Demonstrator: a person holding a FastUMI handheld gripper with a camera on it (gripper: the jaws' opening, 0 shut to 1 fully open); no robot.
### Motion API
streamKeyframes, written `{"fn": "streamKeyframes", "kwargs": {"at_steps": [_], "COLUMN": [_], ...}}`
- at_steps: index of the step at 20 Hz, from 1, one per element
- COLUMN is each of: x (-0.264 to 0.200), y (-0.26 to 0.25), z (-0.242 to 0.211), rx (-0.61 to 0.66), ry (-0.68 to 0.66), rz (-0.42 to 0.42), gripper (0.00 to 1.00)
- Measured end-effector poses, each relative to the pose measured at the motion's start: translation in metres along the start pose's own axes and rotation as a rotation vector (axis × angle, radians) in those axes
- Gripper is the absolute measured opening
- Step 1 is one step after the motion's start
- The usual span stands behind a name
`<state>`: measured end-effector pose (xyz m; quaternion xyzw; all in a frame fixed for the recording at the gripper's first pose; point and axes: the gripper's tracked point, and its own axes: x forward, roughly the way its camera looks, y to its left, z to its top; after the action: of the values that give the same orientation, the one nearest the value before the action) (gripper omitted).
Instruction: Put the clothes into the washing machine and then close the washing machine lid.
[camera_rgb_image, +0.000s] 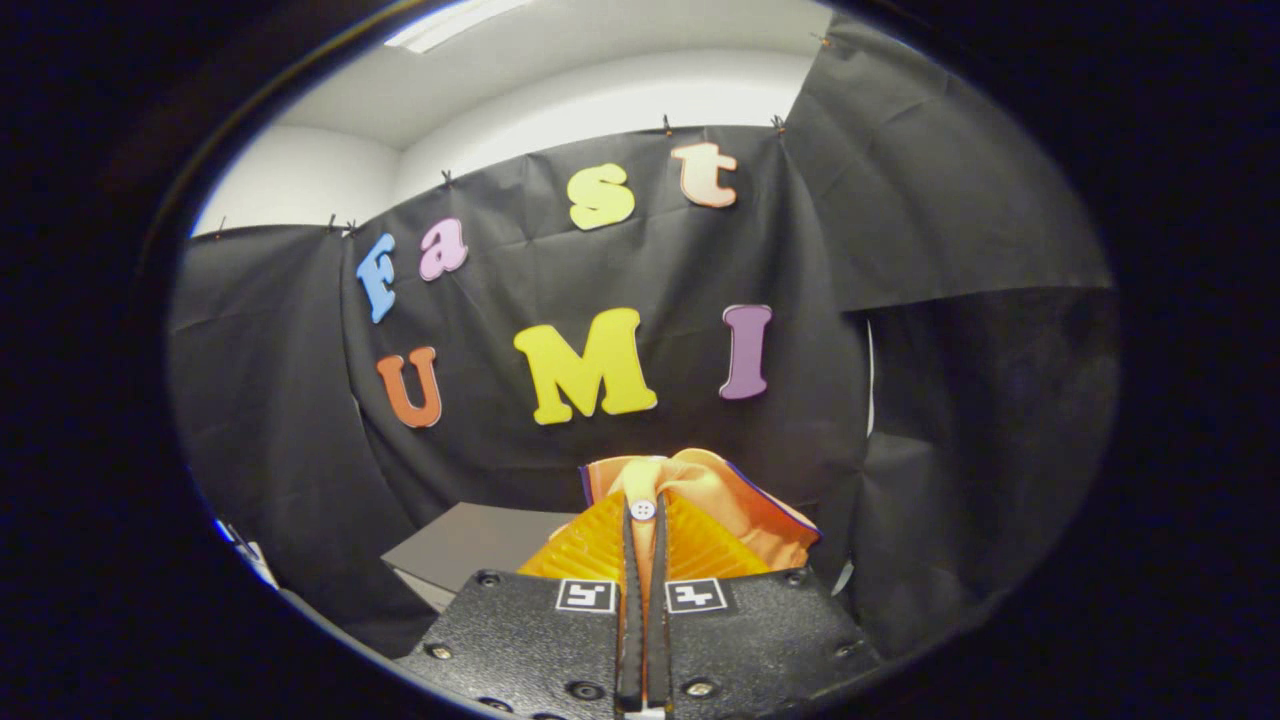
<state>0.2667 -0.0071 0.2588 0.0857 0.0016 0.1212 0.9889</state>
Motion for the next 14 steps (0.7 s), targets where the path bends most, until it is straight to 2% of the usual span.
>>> {"fn": "streamKeyframes", "kwargs": {"at_steps": [7,14], "x": [0.102,0.178], "y": [-0.046,-0.09], "z": [-0.084,-0.168], "rx": [-0.003,0.014], "ry": [0.214,0.422], "rz": [0.014,-0.042], "gripper": [0.05,0.05]}}
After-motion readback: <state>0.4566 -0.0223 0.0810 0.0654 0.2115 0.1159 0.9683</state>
